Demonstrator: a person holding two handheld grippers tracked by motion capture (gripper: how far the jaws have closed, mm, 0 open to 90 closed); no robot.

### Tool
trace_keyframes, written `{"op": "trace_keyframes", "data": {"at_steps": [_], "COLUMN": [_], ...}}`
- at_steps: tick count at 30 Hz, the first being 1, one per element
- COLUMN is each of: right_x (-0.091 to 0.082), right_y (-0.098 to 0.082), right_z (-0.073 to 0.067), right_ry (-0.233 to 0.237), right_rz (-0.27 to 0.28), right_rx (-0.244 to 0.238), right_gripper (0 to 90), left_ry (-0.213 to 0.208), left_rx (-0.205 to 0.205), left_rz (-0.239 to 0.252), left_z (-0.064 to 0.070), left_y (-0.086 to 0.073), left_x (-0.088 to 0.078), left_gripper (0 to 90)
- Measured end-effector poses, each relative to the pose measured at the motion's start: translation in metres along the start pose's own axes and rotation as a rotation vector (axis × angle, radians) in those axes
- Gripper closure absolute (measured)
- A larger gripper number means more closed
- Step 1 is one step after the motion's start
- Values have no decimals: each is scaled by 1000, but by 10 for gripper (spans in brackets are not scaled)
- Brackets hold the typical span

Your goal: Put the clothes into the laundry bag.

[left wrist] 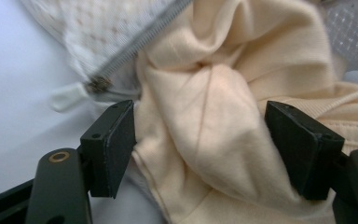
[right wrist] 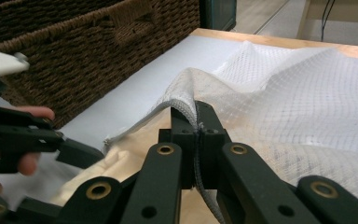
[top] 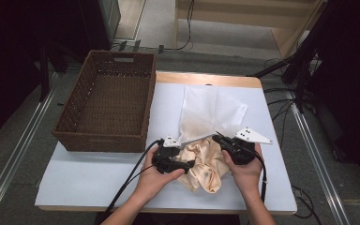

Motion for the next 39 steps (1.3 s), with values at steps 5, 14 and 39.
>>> {"op": "trace_keyframes", "data": {"at_steps": [5, 14, 39], "right_x": [4, -10, -5], "right_y": [-2, 11, 6], "right_z": [-5, -18, -7], "right_ry": [7, 65, 43], "right_rz": [-10, 45, 20], "right_rx": [-13, -7, 16], "right_gripper": [894, 894, 894], "left_ry": [-26, -71, 72], "left_rx": [59, 79, 206], "left_rz": [7, 192, -24], "left_z": [13, 27, 58], "left_y": [5, 49, 32], "left_x": [-1, -20, 20], "left_gripper": [705, 781, 146]}}
Point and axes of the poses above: each handheld gripper's, and its own axes: x roughly forward along the jaws, y roughly out of its top, z roughly to its right, the point moved 7 cm from there along x, roughly forward along the jaws, and after that the axes turned 14 degrees about -z, right-handed, at the moved point
